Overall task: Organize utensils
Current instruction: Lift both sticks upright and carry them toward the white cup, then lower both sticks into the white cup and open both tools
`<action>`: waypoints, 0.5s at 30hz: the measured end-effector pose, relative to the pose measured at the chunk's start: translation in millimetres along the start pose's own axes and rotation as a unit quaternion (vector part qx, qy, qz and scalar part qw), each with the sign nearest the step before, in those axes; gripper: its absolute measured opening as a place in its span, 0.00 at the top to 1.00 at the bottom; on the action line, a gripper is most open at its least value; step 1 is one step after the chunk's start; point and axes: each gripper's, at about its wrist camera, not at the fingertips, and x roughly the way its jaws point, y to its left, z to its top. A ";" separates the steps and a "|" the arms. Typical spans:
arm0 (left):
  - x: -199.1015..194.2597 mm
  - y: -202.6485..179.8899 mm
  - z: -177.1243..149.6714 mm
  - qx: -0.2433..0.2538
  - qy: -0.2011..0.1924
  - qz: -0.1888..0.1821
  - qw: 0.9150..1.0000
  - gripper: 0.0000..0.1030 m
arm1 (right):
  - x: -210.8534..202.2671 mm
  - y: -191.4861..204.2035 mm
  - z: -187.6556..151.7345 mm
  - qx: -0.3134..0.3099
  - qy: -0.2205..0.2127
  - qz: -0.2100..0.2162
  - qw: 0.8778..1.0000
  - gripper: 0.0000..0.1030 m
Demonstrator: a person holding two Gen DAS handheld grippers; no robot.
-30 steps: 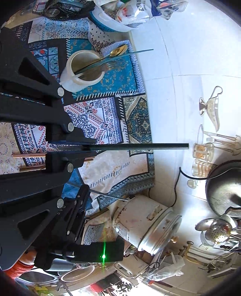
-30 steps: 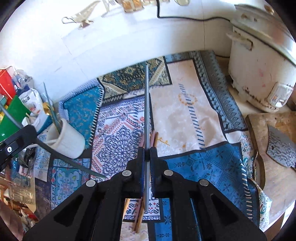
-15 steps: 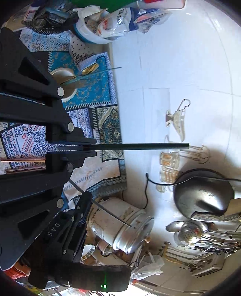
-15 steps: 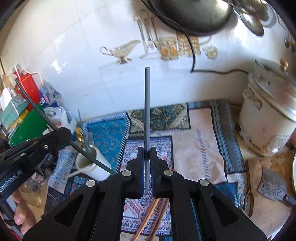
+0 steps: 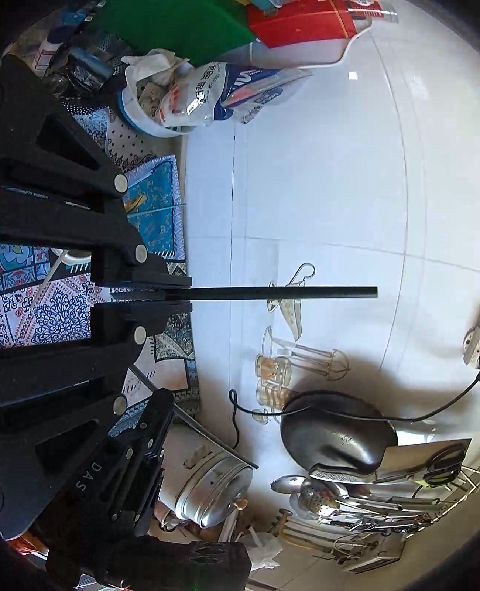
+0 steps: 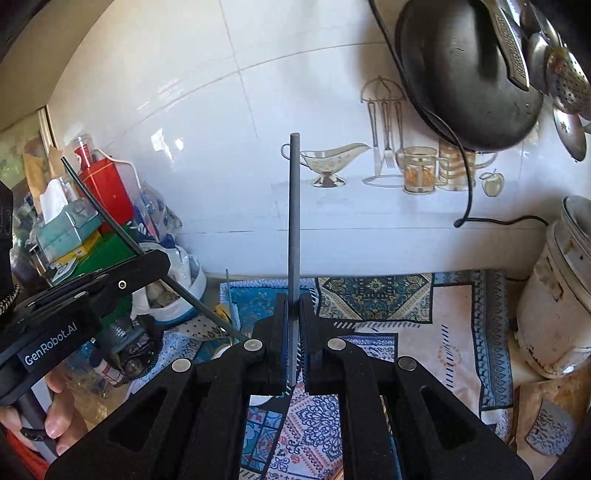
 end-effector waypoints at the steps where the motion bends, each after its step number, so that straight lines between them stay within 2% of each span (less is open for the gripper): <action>1: -0.4 5.1 0.8 -0.004 0.000 0.004 1.000 0.97 | 2.9 4.5 1.5 -0.003 0.000 0.006 1.000 0.95; 8: 5.4 43.3 -6.7 -0.035 0.013 0.033 0.999 0.97 | 30.0 32.2 5.5 -0.023 0.013 0.035 0.999 0.95; 15: 22.7 72.9 -21.5 -0.054 0.039 0.058 0.996 0.97 | 64.1 45.8 -0.5 -0.033 0.043 0.046 0.997 0.95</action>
